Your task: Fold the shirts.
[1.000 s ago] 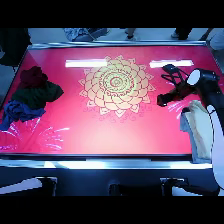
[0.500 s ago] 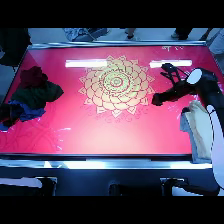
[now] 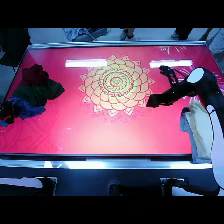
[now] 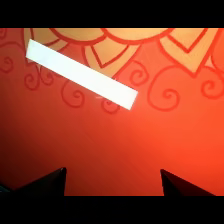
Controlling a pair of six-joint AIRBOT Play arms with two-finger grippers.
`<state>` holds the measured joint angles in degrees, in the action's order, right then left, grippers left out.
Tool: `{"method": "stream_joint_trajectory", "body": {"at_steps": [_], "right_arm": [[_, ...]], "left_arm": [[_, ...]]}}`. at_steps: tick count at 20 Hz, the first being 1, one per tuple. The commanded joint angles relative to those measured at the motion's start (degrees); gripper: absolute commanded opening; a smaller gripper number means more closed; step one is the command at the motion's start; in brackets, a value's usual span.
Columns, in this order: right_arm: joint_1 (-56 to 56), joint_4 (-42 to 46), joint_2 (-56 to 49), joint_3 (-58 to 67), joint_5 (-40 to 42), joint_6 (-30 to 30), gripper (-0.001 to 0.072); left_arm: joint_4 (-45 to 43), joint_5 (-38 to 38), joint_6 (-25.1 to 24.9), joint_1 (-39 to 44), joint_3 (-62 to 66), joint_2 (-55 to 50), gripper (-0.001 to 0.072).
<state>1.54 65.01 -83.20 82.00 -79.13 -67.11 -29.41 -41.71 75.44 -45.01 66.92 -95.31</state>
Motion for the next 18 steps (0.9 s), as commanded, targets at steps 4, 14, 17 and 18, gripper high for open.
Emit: {"method": "stream_joint_trajectory", "body": {"at_steps": [4,14,17,18], "right_arm": [[-0.07,-0.28,3.04,0.07,-1.9,-0.24,0.0682],[-0.07,11.8,21.7,0.07,-7.06,-0.22,0.0682],[-0.07,16.68,25.86,0.07,-10.21,-0.17,0.0682],[-0.07,18.1,26.82,0.07,-10.88,-0.17,0.0682]], "left_arm": [[0.7,-1.68,-3.8,2.49,0.04,25.59,0.0026],[0.55,-5.42,-4.09,38.82,-0.59,55.87,0.0026],[0.46,-5.2,-4.11,55.8,-5.29,53.48,0.0026],[0.48,-4.57,-4.11,60.57,-7.04,52.15,0.0026]]}}
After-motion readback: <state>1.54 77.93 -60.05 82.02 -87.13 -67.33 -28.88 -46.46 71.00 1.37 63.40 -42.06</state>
